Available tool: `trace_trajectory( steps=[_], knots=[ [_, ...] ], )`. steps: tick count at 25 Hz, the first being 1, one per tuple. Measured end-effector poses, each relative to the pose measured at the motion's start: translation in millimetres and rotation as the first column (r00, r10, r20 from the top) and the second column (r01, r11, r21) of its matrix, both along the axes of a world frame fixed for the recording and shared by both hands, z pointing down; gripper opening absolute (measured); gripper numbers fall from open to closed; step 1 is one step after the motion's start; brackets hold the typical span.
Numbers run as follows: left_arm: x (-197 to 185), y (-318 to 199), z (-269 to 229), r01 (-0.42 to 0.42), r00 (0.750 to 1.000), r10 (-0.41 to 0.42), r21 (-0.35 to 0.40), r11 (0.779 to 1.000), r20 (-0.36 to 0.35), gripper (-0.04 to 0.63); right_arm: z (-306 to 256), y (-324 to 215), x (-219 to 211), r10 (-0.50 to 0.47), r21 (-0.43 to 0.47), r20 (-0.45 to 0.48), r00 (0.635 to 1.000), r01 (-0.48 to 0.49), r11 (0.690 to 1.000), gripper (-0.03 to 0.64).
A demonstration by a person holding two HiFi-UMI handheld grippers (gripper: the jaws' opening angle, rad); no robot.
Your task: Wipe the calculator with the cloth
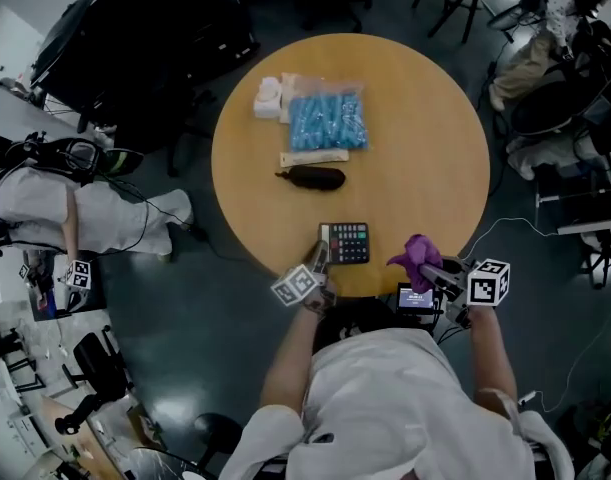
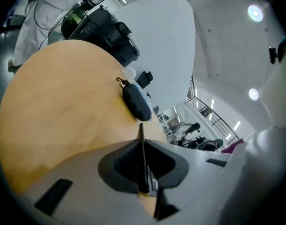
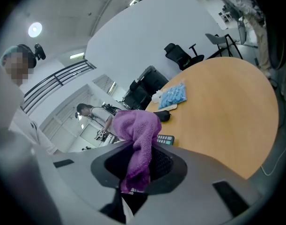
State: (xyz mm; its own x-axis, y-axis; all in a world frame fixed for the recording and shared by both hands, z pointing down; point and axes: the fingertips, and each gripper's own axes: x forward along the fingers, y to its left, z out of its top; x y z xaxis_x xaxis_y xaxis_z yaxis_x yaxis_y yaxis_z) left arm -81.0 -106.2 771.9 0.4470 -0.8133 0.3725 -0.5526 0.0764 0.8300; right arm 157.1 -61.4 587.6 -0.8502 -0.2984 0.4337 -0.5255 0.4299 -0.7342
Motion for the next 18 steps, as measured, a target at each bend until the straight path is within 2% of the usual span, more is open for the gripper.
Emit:
trace_trajectory(
  steps=[3,7,11,15,18],
  knots=[
    [0.5,-0.3,12.9,-0.036,0.998,0.038,-0.036,0.999,0.050,0.044,0.7,2.1,-0.2,-0.002,-0.001,-0.010,1.000,0.002,1.000,0.083],
    [-1.1,0.5,20.3,-0.052,0.997,0.055,-0.061,0.997,0.047,0.046,1.5,2.5,0.0,0.007,-0.006,-0.010,1.000,-0.007,1.000,0.084],
    [-1.1,4.7,22.5,-0.094,0.986,0.108,-0.108,0.990,0.130,0.051,0.8,1.9,-0.6,0.014,0.002,0.001,1.000,-0.014,1.000,0.083],
    [-9.1,8.2,18.7,-0.075,0.979,0.101,-0.147,0.986,0.179,0.064,2.4,1.0,-0.9,0.029,0.009,0.011,1.000,-0.029,1.000,0.083],
    [-26.6,7.7,5.7,-0.037,0.968,0.071,-0.142,0.989,0.240,0.075,-0.3,-4.0,-0.1,0.053,0.048,0.003,0.999,-0.053,0.997,0.083]
  ],
)
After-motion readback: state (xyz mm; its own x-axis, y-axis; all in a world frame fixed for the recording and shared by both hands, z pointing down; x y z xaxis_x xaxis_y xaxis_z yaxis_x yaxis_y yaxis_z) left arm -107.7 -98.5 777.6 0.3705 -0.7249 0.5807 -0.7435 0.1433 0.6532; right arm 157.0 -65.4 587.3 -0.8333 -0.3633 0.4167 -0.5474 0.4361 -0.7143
